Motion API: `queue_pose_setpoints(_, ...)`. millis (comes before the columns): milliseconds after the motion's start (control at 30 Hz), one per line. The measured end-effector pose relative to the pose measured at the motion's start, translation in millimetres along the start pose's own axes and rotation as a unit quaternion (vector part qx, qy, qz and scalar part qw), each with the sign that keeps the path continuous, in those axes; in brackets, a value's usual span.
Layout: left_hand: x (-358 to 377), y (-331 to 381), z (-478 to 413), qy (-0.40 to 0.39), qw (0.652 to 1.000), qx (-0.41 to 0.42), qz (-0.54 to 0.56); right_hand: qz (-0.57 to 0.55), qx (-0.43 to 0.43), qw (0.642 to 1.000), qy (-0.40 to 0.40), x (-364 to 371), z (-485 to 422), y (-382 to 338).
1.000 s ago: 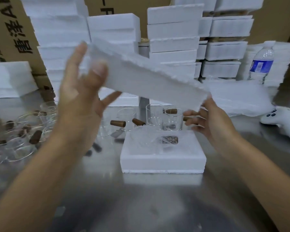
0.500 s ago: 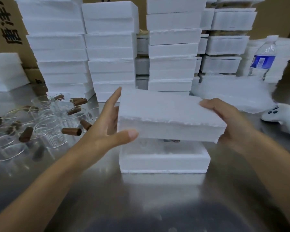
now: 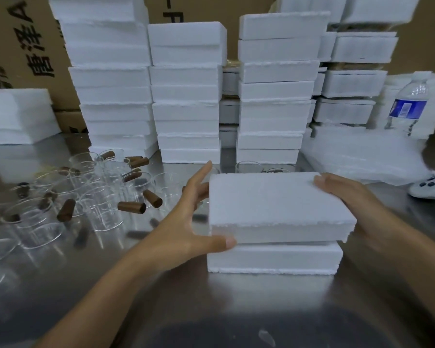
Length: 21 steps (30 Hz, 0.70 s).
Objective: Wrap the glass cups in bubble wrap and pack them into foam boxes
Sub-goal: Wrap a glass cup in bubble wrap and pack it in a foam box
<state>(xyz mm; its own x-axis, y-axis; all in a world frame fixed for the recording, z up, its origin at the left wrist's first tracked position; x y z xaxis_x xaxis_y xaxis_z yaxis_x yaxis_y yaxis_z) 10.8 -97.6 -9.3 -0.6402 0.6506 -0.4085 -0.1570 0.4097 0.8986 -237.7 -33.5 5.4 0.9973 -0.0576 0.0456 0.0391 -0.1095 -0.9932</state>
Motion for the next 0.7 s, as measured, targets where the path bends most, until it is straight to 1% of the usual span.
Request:
queue_pose_setpoints(100, -1, -2, -2, 0.001, 1.000, -0.005, -0.004, 0.000, 0.002, 1.000, 0.001, 2, 0, 0)
queue_pose_setpoints(200, 2, -6, -5, -0.020, 1.000, -0.022, -0.005, 0.016, 0.010, 1.000, 0.005, 3, 1, 0)
queue_pose_setpoints(267, 2, -9, -6, -0.030, 0.999, -0.033, -0.001, 0.038, 0.039, 0.998, 0.011, 0, 1, 5)
queue_pose_setpoints(467, 1, -13, -7, -0.047, 0.999, -0.028, 0.000, 0.061, 0.104, 0.993, 0.010, -4, 3, 9)
queue_pose_setpoints(567, 1, -14, -7, -0.046, 0.999, -0.028, -0.004, 0.070, 0.138, 0.988, -0.013, -3, 6, 15)
queue_pose_setpoints(700, 1, -15, -7, -0.066, 0.997, -0.023, -0.012, 0.062, 0.159, 0.984, -0.044, 0, 9, 17)
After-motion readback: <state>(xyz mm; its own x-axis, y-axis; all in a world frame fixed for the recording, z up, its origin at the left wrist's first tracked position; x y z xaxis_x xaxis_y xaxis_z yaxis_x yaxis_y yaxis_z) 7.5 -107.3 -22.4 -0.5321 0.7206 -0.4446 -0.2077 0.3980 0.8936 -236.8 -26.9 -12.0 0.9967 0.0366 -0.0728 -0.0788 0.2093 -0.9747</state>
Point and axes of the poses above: each hand's wrist, its own z-axis away from the middle knuckle, its own x-axis out of the palm, y = z × x, the point moved 6 cm from there along -z, towards the middle knuckle, and after that the axes turned 9 degrees about -y, right-handed, at the moved point
